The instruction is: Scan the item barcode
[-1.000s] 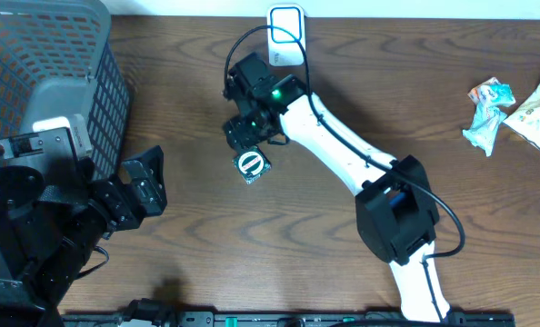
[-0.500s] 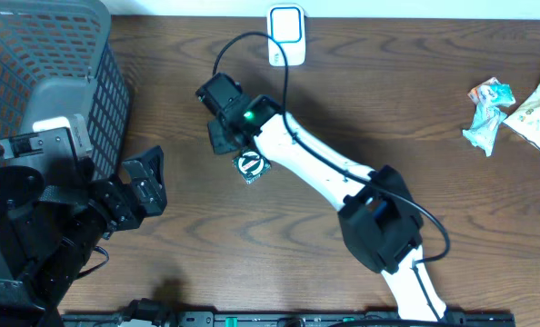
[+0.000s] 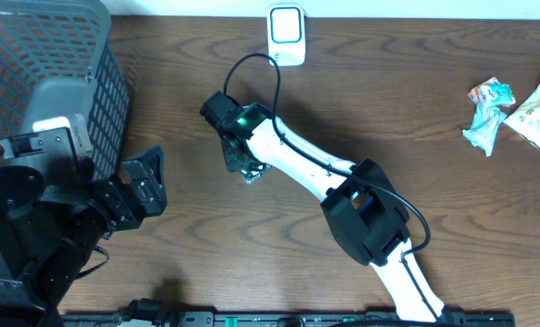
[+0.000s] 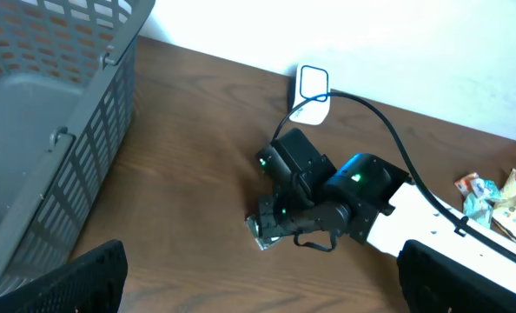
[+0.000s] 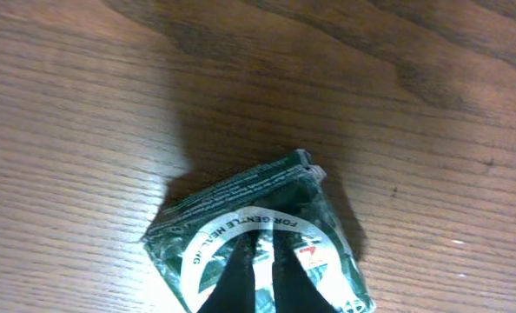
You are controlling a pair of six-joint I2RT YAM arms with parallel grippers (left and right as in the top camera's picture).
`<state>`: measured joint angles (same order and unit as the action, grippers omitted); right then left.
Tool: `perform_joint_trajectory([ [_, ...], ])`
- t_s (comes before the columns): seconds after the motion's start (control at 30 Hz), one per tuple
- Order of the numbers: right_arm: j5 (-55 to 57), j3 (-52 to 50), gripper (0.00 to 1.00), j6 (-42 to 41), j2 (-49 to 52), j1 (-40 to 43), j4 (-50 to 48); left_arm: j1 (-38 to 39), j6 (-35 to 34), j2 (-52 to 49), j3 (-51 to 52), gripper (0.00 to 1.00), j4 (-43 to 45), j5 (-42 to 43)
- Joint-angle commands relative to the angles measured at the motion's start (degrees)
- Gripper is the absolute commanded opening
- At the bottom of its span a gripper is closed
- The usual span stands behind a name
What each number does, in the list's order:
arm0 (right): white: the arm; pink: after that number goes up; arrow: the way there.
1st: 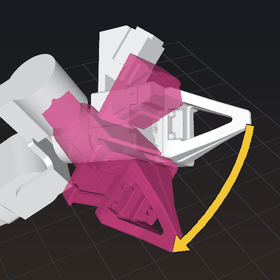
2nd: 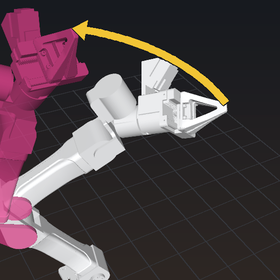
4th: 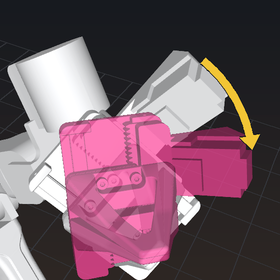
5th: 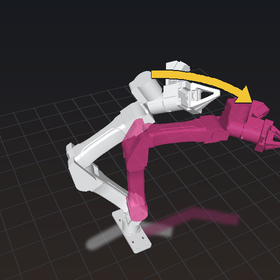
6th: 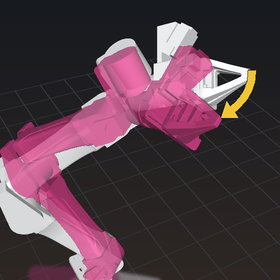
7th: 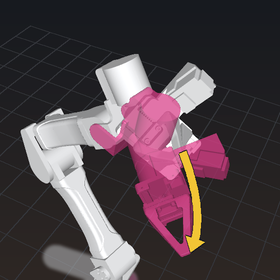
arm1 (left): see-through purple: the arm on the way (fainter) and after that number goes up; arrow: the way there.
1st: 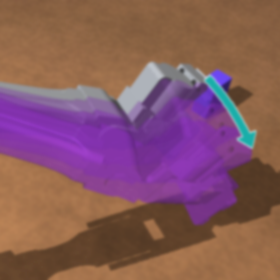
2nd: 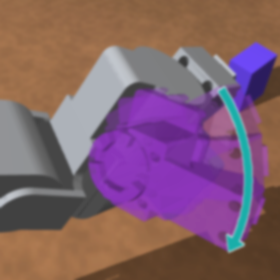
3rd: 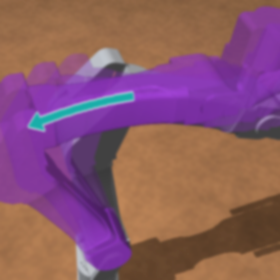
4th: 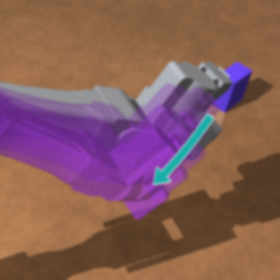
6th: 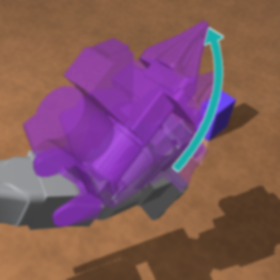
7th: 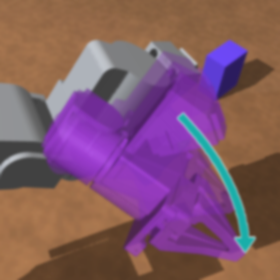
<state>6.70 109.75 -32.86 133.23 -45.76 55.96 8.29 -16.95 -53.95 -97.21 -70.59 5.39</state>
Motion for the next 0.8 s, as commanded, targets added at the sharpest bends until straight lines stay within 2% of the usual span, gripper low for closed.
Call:
perform_joint_trajectory([
  [0.0,1.79,0.11,0.10,2.34,-1.53,0.68,-0.11,-0.24,-0.52,0.00,-0.42,0.98,-0.13,-0.74],
  [0.1,1.77,1.03,0.29,8.37,-2.67,0.96,-0.70,-0.24,-0.52,0.00,-0.42,0.98,-0.13,-0.74],
  [0.2,1.77,1.84,0.53,13.29,-4.24,1.81,-0.66,-0.24,-0.52,0.00,-0.42,0.98,-0.13,-0.74],
  [0.27,1.75,1.84,0.72,17.62,-5.22,2.75,-0.68,-0.24,-0.52,0.00,-0.42,0.98,-0.13,-0.74],
  [0.37,1.75,1.84,0.85,23.30,-5.22,4.00,-0.81,-0.24,-0.52,0.00,-0.42,0.98,-0.13,-0.74],
  [0.43,0.81,1.81,0.84,25.68,-4.66,4.98,-1.38,-0.24,-0.52,0.00,-0.42,0.98,-0.13,-0.74],
  [0.47,-0.13,1.77,0.80,27.06,-4.39,5.44,-1.62,-0.24,-0.52,0.00,-0.42,0.98,-0.13,-0.74],
  [0.6,-4.13,1.77,0.53,27.50,-2.75,7.30,-3.15,-0.24,-0.52,0.00,-0.42,0.98,-0.13,-0.74],
  [0.77,-14.60,1.53,0.42,25.20,-0.13,8.96,-9.46,-0.24,-0.52,0.00,-0.42,0.98,-0.13,-0.74],
])
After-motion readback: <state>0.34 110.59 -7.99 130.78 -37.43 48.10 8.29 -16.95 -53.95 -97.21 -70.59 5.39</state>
